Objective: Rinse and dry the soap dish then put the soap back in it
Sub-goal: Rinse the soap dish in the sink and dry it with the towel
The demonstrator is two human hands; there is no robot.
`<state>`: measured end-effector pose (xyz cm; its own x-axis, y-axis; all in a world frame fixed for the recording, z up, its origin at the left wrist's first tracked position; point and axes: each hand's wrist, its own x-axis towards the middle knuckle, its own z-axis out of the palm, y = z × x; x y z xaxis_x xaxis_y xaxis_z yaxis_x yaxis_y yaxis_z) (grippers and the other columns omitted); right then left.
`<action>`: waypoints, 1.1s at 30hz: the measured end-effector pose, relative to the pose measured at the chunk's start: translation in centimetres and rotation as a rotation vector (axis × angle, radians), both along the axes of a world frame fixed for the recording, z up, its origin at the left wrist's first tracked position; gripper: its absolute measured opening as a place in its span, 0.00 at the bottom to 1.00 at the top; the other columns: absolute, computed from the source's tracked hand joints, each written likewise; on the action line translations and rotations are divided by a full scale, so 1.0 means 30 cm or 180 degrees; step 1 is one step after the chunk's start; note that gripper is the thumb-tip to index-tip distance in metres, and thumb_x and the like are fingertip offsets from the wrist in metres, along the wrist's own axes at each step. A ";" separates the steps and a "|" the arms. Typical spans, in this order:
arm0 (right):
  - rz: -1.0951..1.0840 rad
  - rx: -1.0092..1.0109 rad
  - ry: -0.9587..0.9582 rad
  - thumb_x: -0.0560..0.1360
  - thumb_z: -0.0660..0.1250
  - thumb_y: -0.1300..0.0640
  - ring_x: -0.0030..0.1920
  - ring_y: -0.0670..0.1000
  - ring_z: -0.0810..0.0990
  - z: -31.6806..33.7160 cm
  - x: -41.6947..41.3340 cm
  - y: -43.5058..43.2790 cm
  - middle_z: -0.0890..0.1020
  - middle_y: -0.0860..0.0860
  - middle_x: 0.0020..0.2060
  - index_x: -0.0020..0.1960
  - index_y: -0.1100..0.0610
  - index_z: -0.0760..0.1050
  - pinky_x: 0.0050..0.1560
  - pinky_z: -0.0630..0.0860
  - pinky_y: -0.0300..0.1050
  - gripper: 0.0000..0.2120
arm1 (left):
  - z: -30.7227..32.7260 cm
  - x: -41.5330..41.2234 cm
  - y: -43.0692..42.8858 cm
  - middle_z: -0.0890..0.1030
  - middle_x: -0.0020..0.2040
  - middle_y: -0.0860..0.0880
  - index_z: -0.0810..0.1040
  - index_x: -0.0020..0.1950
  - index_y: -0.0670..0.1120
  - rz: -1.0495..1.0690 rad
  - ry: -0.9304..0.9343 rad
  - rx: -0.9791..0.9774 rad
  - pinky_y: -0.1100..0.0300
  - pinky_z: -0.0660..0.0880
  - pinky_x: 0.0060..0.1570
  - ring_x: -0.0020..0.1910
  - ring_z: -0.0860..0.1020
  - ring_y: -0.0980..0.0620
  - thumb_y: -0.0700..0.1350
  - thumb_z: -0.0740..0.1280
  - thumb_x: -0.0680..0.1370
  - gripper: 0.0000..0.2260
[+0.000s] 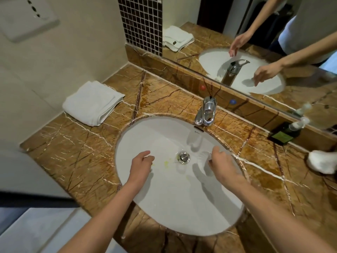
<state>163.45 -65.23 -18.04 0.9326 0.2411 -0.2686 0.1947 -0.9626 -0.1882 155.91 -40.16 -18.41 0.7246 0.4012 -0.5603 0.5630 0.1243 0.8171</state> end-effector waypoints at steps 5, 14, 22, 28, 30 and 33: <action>-0.1236 0.1197 0.0197 0.76 0.62 0.64 0.33 0.60 0.79 -0.013 -0.025 0.086 0.79 0.63 0.40 0.49 0.64 0.67 0.27 0.73 0.51 0.05 | -0.014 0.004 0.041 0.78 0.50 0.48 0.74 0.63 0.45 0.0095 0.0023 -0.0095 0.53 0.78 0.47 0.49 0.79 0.49 0.40 0.64 0.76 0.15; -0.3220 0.3397 0.1211 0.75 0.61 0.65 0.26 0.54 0.77 -0.016 -0.152 0.464 0.81 0.55 0.20 0.52 0.63 0.68 0.37 0.75 0.47 0.07 | 0.010 0.026 0.090 0.81 0.48 0.44 0.78 0.56 0.40 -0.0384 0.0175 -0.0306 0.53 0.82 0.33 0.40 0.82 0.50 0.48 0.69 0.75 0.15; -0.3034 0.3794 0.1267 0.76 0.61 0.64 0.24 0.49 0.82 0.037 -0.097 0.714 0.82 0.54 0.21 0.46 0.55 0.65 0.41 0.77 0.47 0.06 | 0.045 0.120 0.236 0.76 0.38 0.39 0.76 0.45 0.30 -0.0146 0.0148 0.0092 0.56 0.80 0.32 0.35 0.80 0.46 0.40 0.69 0.73 0.11; -0.2645 0.3548 0.1316 0.74 0.63 0.62 0.29 0.53 0.85 0.036 -0.027 0.797 0.83 0.55 0.24 0.46 0.55 0.66 0.49 0.80 0.53 0.06 | 0.088 0.163 0.326 0.78 0.39 0.42 0.78 0.48 0.35 0.0167 0.0179 -0.0208 0.63 0.78 0.25 0.31 0.78 0.49 0.35 0.65 0.75 0.05; -0.2445 0.3512 0.1359 0.73 0.63 0.63 0.29 0.55 0.85 0.043 0.013 0.835 0.83 0.55 0.24 0.45 0.55 0.65 0.49 0.82 0.55 0.07 | 0.108 0.185 0.363 0.79 0.38 0.41 0.78 0.53 0.34 0.0319 0.0128 -0.0326 0.63 0.78 0.24 0.30 0.78 0.49 0.34 0.65 0.75 0.08; -0.2210 0.3501 0.1508 0.73 0.62 0.63 0.29 0.58 0.84 0.056 0.067 0.883 0.84 0.56 0.27 0.46 0.55 0.66 0.43 0.83 0.56 0.06 | 0.131 0.204 0.411 0.80 0.46 0.34 0.76 0.55 0.32 0.0592 0.0089 -0.0577 0.58 0.80 0.30 0.38 0.80 0.40 0.31 0.63 0.76 0.09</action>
